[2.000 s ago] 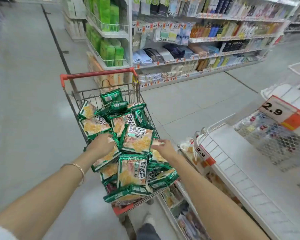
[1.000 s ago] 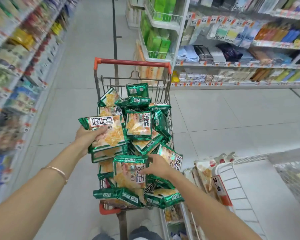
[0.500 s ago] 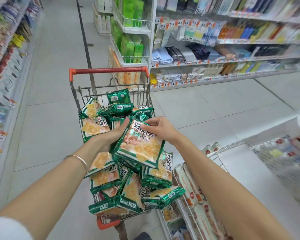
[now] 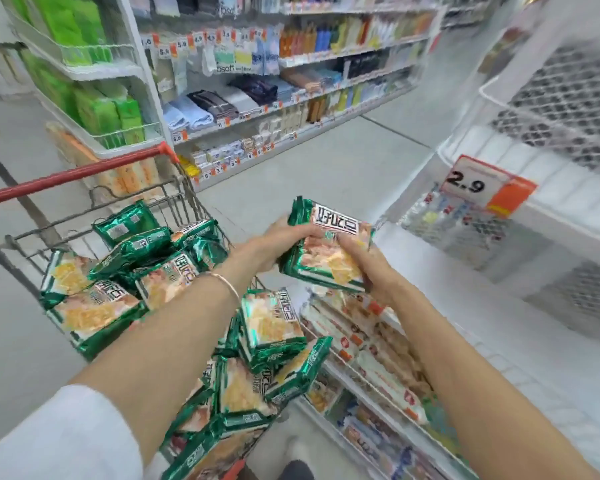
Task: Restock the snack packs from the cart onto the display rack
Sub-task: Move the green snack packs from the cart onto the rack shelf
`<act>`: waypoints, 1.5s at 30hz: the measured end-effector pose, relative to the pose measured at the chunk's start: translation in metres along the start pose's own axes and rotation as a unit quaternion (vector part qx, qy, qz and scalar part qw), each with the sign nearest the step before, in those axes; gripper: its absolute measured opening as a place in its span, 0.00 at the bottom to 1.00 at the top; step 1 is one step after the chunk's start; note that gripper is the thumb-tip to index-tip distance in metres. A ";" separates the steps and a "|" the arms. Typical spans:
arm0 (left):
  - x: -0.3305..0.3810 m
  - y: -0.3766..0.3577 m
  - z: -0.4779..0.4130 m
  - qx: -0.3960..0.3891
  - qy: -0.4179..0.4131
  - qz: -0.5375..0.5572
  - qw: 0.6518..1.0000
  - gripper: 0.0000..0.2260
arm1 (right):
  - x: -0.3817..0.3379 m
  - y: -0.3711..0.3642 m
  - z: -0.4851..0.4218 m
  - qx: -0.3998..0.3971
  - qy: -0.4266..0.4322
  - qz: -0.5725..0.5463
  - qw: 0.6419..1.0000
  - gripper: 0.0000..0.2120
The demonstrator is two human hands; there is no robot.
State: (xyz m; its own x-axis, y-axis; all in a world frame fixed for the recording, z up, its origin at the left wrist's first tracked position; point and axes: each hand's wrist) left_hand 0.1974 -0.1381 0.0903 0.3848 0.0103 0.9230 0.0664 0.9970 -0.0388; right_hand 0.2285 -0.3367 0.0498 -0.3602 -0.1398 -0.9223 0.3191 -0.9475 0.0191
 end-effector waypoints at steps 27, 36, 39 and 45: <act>-0.033 -0.191 -0.282 -0.183 -0.337 -0.537 0.751 0.61 | 0.082 0.253 -0.086 0.198 0.088 0.149 0.965 0.73; -0.015 -0.188 -0.304 -0.085 -0.379 -0.730 0.563 0.60 | 0.097 0.255 -0.125 0.275 0.173 0.148 0.934 0.61; -0.018 -0.193 -0.299 -0.047 -0.398 -0.771 0.495 0.60 | 0.104 0.253 -0.128 0.256 0.185 0.138 0.939 0.65; -0.033 -0.203 -0.303 0.034 -0.449 -0.780 0.435 0.49 | 0.113 0.235 -0.142 0.346 0.234 0.153 0.896 0.63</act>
State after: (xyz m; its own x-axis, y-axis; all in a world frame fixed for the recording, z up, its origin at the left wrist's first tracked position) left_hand 0.4500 -0.3641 -0.0483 -0.5953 -0.6886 -0.4141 -0.4366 -0.1555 0.8861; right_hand 0.3870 -0.5349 -0.1051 0.1091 -0.4408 -0.8910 -0.3387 -0.8591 0.3836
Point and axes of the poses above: each hand's wrist, its own z-axis away from the middle knuckle, its own y-axis out of the back of the hand, x = y × z
